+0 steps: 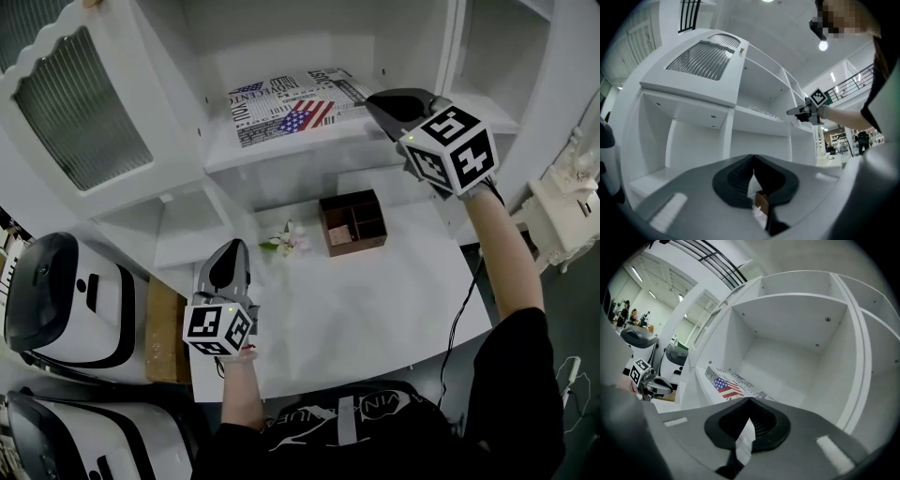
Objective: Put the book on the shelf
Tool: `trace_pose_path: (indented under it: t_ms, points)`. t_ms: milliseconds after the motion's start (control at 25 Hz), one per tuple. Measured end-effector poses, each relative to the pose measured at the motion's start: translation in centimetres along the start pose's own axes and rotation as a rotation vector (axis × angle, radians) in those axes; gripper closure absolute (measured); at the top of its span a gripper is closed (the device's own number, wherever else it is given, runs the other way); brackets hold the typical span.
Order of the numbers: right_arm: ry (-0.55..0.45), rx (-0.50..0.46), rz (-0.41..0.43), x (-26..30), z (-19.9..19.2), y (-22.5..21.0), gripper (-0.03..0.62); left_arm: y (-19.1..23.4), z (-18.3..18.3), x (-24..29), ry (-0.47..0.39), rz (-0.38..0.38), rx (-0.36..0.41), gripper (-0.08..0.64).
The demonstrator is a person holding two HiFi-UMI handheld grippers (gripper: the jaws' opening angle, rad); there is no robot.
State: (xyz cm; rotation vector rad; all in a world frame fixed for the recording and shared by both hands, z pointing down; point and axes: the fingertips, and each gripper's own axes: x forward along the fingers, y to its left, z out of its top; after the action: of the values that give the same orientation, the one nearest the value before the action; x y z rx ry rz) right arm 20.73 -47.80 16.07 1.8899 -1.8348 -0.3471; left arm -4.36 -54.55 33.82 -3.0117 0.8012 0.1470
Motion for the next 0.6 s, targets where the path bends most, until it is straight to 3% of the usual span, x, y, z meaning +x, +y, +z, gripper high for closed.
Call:
trace_pose_path:
  t_ms: [400,600]
  points:
    - [-0.153,0.165,-0.069,-1.6,-1.6,0.5,0.588,0.3,0.6,-0.3,-0.006,0.022,0.03,0.56]
    - [-0.209,0.179,-0.132,-2.9,-3.2,1.4,0.588,0.4,0.6,-0.7,-0.008,0.029,0.032,0.56]
